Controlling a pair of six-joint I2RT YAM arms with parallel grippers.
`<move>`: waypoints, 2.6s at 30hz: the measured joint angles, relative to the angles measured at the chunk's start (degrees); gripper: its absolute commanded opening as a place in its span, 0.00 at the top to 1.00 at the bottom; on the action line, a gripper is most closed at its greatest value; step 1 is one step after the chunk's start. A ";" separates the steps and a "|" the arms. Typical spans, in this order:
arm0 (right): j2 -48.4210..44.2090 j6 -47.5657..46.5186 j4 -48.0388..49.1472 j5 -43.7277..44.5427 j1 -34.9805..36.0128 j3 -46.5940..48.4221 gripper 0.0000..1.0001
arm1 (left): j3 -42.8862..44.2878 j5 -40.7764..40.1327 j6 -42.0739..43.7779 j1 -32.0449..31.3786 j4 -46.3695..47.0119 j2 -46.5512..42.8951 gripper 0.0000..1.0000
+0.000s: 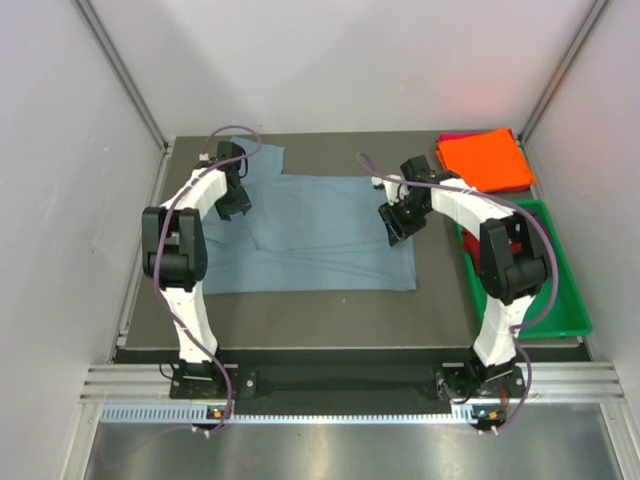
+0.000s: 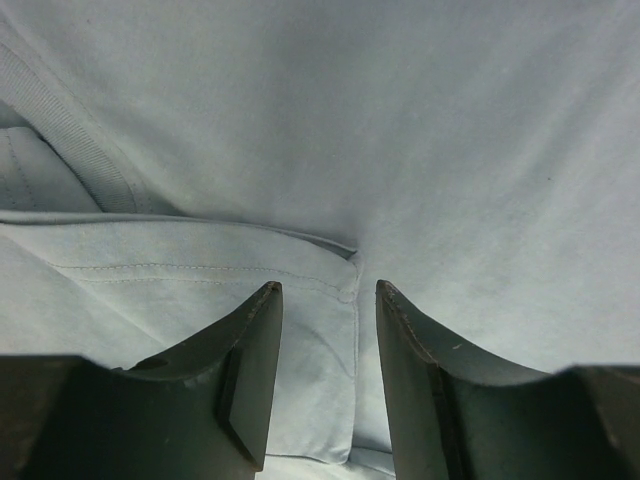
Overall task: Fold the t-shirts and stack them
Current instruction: Fold the tshirt
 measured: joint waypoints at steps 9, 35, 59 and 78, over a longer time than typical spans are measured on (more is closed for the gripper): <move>0.02 -0.42 1.09 0.90 -0.04 -0.55 0.55 | 0.07 -2.16 -1.09 -0.37 0.22 1.64 0.56; 0.02 -1.29 1.79 1.09 -0.31 -1.86 0.53 | 6.03 -4.48 -0.70 -2.03 -1.33 6.58 0.84; 1.46 -1.57 1.86 1.38 -1.07 -1.92 0.51 | 6.60 -8.50 -1.38 -2.97 -3.80 8.57 0.67; 1.46 -1.53 1.95 3.39 -1.38 -1.92 0.94 | 8.33 -10.29 -1.16 -5.31 -4.04 8.79 1.00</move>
